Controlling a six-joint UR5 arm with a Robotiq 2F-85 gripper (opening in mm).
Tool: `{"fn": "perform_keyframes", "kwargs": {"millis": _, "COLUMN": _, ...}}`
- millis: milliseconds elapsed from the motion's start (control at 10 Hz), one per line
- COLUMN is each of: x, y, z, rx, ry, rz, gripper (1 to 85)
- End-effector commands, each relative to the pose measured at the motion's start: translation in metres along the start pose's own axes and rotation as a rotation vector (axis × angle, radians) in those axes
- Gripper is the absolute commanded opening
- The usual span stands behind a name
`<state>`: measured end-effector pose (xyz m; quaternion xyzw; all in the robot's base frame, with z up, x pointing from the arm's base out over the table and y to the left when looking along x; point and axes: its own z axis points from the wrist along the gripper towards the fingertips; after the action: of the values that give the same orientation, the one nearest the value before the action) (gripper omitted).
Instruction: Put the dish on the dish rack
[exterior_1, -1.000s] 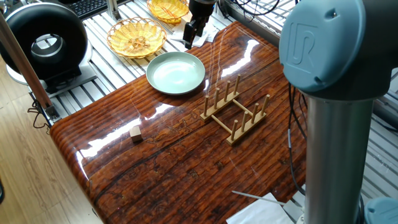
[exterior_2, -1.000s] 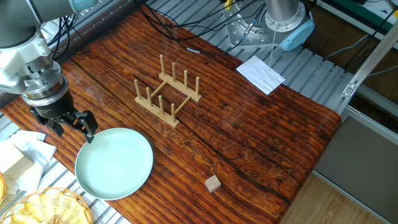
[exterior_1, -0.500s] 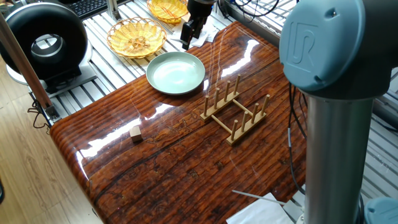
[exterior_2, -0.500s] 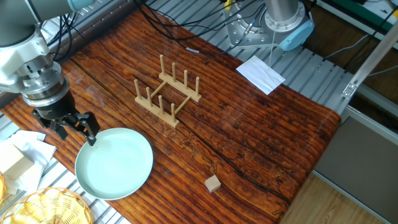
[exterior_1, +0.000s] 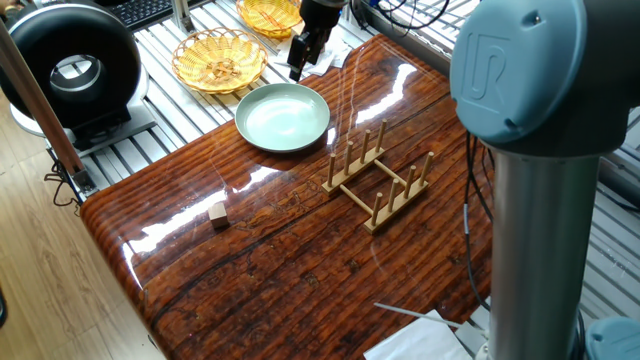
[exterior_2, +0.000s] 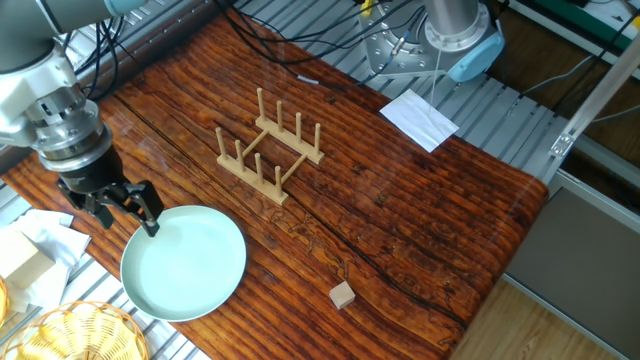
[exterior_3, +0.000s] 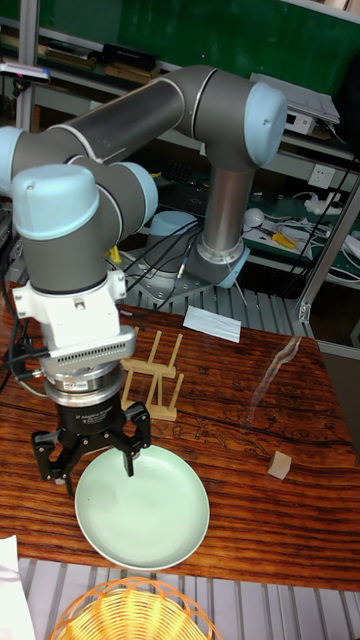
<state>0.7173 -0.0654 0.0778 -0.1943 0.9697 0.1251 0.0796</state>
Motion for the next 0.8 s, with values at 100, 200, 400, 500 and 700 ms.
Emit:
{"fn": "perform_keyframes", "kwargs": {"millis": 100, "x": -0.002, "y": -0.010, "z": 0.019, "rx": -0.019, "ry": -0.029, "rz": -0.010, "gripper": 72.3}}
{"fn": "perform_keyframes", "kwargs": {"millis": 200, "x": -0.002, "y": -0.013, "z": 0.021, "rx": -0.017, "ry": -0.032, "rz": -0.015, "gripper": 72.3}}
{"fn": "perform_keyframes", "kwargs": {"millis": 400, "x": -0.003, "y": -0.018, "z": 0.016, "rx": -0.005, "ry": -0.028, "rz": -0.024, "gripper": 72.3}}
{"fn": "perform_keyframes", "kwargs": {"millis": 500, "x": -0.002, "y": -0.021, "z": 0.015, "rx": 0.004, "ry": -0.022, "rz": -0.031, "gripper": 72.3}}
{"fn": "perform_keyframes", "kwargs": {"millis": 700, "x": 0.000, "y": -0.024, "z": 0.015, "rx": 0.017, "ry": -0.016, "rz": -0.054, "gripper": 72.3}}
